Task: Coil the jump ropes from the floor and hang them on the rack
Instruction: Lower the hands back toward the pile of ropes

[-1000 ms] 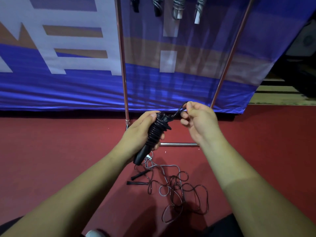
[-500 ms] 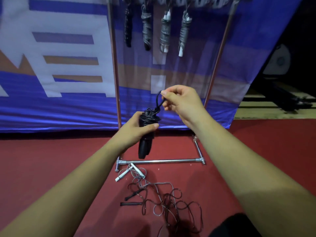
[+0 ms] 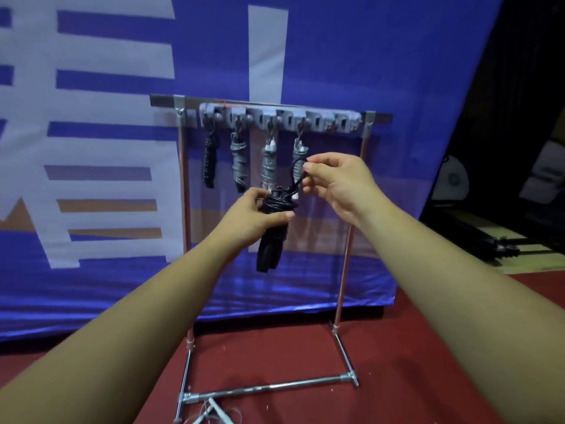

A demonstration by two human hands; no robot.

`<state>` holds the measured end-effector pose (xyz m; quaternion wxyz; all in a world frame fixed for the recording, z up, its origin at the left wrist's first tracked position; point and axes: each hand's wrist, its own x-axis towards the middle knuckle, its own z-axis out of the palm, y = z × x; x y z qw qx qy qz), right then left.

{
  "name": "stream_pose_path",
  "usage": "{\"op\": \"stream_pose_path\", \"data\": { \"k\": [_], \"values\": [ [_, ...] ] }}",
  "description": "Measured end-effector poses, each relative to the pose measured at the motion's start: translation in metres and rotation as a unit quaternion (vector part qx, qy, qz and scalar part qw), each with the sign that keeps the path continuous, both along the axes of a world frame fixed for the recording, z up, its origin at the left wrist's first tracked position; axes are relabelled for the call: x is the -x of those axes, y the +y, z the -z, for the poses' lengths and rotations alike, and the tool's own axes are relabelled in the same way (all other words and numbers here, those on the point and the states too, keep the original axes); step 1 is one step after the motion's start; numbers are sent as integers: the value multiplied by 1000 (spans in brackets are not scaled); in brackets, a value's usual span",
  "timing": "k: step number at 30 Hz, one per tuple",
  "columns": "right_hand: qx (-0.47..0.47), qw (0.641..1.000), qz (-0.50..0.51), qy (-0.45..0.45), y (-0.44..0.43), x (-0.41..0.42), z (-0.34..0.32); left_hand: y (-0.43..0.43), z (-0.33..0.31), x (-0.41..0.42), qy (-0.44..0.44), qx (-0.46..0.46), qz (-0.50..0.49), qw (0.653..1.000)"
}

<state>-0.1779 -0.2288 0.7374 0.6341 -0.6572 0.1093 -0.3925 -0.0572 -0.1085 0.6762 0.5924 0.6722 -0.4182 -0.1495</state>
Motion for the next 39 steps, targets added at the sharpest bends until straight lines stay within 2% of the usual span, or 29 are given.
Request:
{"op": "stream_pose_path", "data": {
  "k": [8, 14, 17, 23, 30, 36, 39],
  "values": [
    [41, 994, 97, 5, -88, -12, -43, -97, -50, -20, -25, -2, 32, 999],
    [61, 981, 186, -5, -153, -42, -73, -166, -78, -38, -90, 9, -29, 995],
    [81, 974, 213, -7, -181, -60, -77, -199, -80, -46, -103, 5, -40, 994],
    [88, 967, 238, 30, -221, -92, -72, -250, -64, -57, -75, 0, -72, 995],
    [75, 959, 265, 71, -243, -119, -73, -270, -65, -73, -116, -41, -104, 987],
    [145, 947, 258, 130, -242, -124, -47, -263, -43, -77, -136, -86, -109, 981],
    [220, 917, 273, 190, -243, -110, -30, -247, -31, -75, -157, -85, -95, 979]
  ]
}}
